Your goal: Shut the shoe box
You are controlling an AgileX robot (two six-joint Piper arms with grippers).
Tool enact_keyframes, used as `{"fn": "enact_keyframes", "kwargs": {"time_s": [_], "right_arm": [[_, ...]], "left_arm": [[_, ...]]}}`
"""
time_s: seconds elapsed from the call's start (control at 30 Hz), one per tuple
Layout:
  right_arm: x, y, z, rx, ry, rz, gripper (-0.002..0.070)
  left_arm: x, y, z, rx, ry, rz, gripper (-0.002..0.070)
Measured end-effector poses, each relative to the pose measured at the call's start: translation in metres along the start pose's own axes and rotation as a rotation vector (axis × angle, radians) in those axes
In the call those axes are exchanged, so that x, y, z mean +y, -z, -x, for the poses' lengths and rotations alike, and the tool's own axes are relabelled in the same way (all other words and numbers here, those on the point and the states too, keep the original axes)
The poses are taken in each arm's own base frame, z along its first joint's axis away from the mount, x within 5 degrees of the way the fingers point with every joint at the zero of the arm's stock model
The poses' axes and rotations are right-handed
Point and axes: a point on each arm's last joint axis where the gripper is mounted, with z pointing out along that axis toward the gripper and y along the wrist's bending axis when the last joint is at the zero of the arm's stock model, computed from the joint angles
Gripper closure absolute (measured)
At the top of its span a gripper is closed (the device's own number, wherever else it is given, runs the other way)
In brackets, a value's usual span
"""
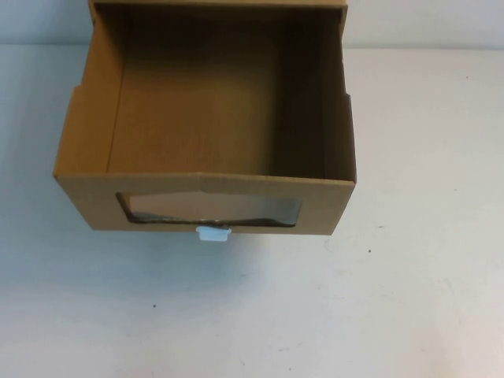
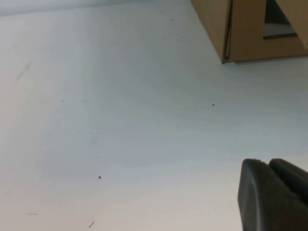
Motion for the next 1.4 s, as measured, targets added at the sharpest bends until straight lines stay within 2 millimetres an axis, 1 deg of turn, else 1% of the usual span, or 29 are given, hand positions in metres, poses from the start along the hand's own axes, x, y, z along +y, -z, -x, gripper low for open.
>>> {"fn": "enact_keyframes", "kwargs": {"time_s": [0.1, 0.17, 0.27, 0.4, 0.47, 0.53, 0.6, 0.67, 0.73, 0.8, 0.87, 0.93, 1.03, 1.13, 1.2, 1.3, 1.33, 1.4], "right_arm": [[0.0, 0.0, 0.0, 0.0, 0.0, 0.0, 0.0689], [0.0, 0.0, 0.0, 0.0, 0.0, 0.0, 0.0689], [0.0, 0.0, 0.0, 0.0, 0.0, 0.0, 0.0689], [0.0, 0.0, 0.0, 0.0, 0.0, 0.0, 0.0689], [0.0, 0.0, 0.0, 0.0, 0.0, 0.0, 0.0689], [0.0, 0.0, 0.0, 0.0, 0.0, 0.0, 0.0689], [0.0, 0.0, 0.0, 0.0, 0.0, 0.0, 0.0689], [0.0, 0.0, 0.0, 0.0, 0.0, 0.0, 0.0689], [0.0, 0.0, 0.0, 0.0, 0.0, 0.0, 0.0689], [0.0, 0.0, 0.0, 0.0, 0.0, 0.0, 0.0689], [0.0, 0.0, 0.0, 0.0, 0.0, 0.0, 0.0689], [0.0, 0.0, 0.0, 0.0, 0.0, 0.0, 0.0689], [0.0, 0.0, 0.0, 0.0, 0.0, 0.0, 0.0689], [0.0, 0.0, 0.0, 0.0, 0.0, 0.0, 0.0689], [0.0, 0.0, 0.0, 0.0, 0.0, 0.0, 0.0689], [0.0, 0.0, 0.0, 0.0, 0.0, 0.0, 0.0689], [0.0, 0.0, 0.0, 0.0, 0.0, 0.0, 0.0689], [0.0, 0.0, 0.0, 0.0, 0.0, 0.0, 0.0689]], "left_arm": [[0.0, 0.0, 0.001, -0.007, 0.004, -0.001, 0.0678], [-0.001, 0.0, 0.002, -0.024, 0.054, -0.01, 0.0678], [-0.003, 0.0, 0.008, -0.088, 0.229, -0.04, 0.0678], [-0.002, 0.002, 0.021, -0.223, 0.508, -0.079, 0.0678], [0.0, 0.004, 0.026, -0.277, 0.576, -0.082, 0.0678], [0.002, 0.005, 0.03, -0.328, 0.604, -0.077, 0.0678], [0.003, 0.005, 0.031, -0.344, 0.617, -0.076, 0.0678], [0.0, 0.007, 0.033, -0.29, 0.613, -0.098, 0.0678], [-0.003, 0.01, 0.042, -0.213, 0.591, -0.121, 0.0678], [-0.005, 0.012, 0.06, -0.126, 0.553, -0.139, 0.0678], [-0.006, 0.013, 0.085, -0.069, 0.491, -0.152, 0.0678], [-0.006, 0.009, 0.11, -0.01, 0.417, -0.164, 0.0678], [-0.004, 0.001, 0.157, 0.015, 0.294, -0.181, 0.0678], [-0.002, -0.014, 0.21, 0.007, 0.191, -0.201, 0.0678], [-0.001, -0.031, 0.242, 0.011, 0.147, -0.227, 0.0678], [-0.004, -0.062, 0.28, 0.038, 0.086, -0.295, 0.0678], [-0.006, -0.071, 0.289, 0.046, 0.081, -0.328, 0.0678], [-0.01, -0.095, 0.31, 0.058, 0.058, -0.398, 0.0678]]}}
